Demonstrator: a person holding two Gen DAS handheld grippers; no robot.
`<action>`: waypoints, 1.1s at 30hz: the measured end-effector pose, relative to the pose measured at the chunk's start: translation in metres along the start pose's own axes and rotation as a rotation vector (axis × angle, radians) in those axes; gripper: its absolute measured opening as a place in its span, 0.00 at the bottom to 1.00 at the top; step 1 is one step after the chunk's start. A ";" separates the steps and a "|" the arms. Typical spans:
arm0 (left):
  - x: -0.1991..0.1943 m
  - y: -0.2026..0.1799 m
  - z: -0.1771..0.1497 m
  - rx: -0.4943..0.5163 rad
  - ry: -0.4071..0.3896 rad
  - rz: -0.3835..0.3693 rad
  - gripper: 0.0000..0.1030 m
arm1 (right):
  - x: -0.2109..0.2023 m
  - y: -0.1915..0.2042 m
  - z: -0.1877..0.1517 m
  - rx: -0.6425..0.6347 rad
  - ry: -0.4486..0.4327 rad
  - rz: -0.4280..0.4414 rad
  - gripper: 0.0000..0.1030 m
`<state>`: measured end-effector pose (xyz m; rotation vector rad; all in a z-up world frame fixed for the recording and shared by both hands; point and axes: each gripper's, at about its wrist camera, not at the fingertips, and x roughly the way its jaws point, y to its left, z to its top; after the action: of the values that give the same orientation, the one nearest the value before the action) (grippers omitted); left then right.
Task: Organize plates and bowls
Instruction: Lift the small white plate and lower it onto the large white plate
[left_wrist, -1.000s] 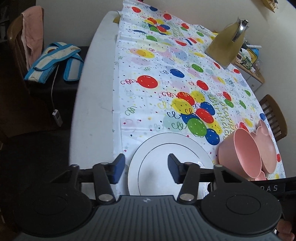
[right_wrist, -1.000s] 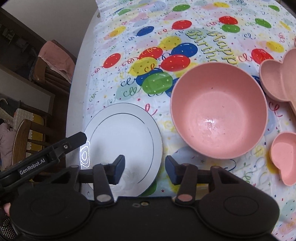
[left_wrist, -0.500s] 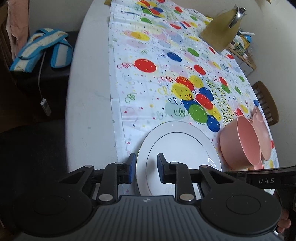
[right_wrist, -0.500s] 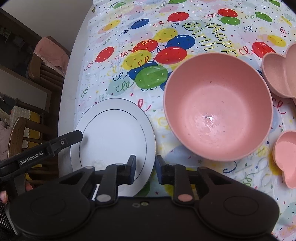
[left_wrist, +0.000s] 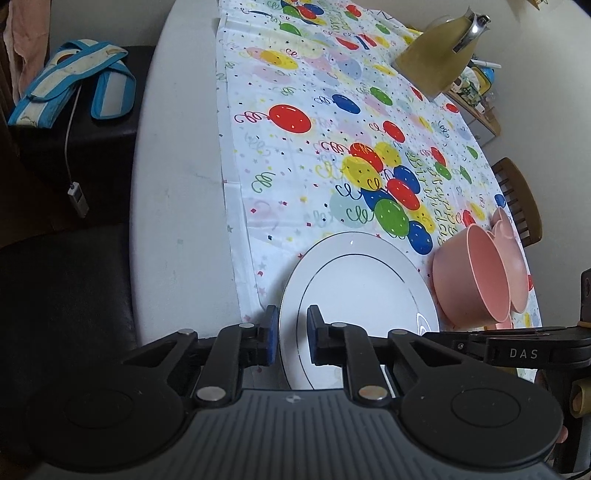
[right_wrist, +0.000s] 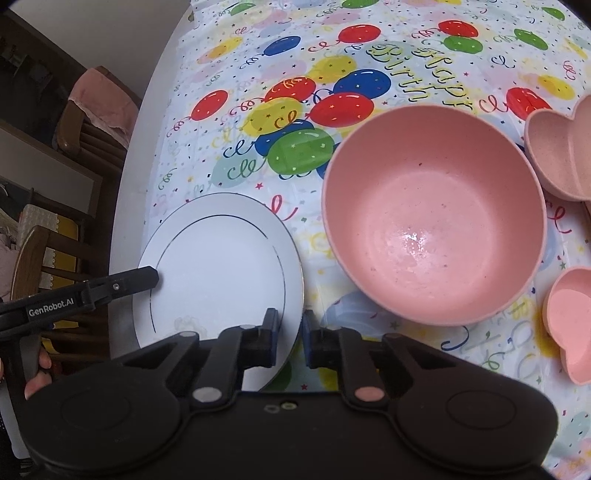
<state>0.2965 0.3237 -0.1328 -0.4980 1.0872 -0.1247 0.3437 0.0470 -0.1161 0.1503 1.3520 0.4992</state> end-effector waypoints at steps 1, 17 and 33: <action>-0.002 -0.001 -0.001 0.002 -0.002 0.001 0.15 | -0.001 0.000 0.000 -0.002 -0.003 0.001 0.11; -0.063 -0.049 -0.007 0.052 -0.071 0.015 0.15 | -0.049 0.007 -0.002 -0.044 -0.067 0.060 0.09; -0.079 -0.184 -0.063 0.159 -0.044 -0.021 0.15 | -0.157 -0.056 -0.048 -0.019 -0.127 0.064 0.09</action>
<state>0.2306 0.1672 -0.0093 -0.3681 1.0203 -0.2164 0.2918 -0.0778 -0.0081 0.2071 1.2206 0.5474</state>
